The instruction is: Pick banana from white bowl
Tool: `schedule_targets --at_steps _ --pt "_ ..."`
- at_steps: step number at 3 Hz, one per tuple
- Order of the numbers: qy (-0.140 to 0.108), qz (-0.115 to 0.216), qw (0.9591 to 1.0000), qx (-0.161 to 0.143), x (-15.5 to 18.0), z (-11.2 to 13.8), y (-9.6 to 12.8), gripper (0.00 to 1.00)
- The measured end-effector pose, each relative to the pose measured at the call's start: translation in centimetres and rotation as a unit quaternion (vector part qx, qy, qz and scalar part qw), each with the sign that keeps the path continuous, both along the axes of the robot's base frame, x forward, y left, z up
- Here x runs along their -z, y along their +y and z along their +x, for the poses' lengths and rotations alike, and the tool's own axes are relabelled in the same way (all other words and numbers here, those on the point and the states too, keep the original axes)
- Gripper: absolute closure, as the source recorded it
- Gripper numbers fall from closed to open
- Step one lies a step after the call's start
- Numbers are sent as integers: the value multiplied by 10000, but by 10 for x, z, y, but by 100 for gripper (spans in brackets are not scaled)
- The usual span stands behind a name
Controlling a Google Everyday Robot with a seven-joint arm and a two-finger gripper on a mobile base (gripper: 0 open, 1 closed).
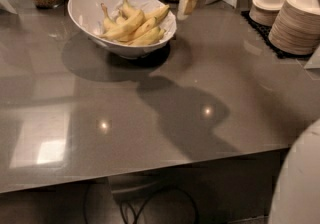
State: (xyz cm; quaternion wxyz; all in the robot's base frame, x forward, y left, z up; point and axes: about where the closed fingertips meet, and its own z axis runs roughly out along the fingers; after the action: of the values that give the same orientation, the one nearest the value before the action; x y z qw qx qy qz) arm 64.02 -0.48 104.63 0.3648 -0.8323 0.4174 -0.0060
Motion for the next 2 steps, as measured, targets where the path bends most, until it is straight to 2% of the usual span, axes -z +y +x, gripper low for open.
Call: schedule_targets --at_steps 1,2 --pt "221 372 9990 -143 7 32 25 0" --pt "712 689 9949 -186 28 54 47 10"
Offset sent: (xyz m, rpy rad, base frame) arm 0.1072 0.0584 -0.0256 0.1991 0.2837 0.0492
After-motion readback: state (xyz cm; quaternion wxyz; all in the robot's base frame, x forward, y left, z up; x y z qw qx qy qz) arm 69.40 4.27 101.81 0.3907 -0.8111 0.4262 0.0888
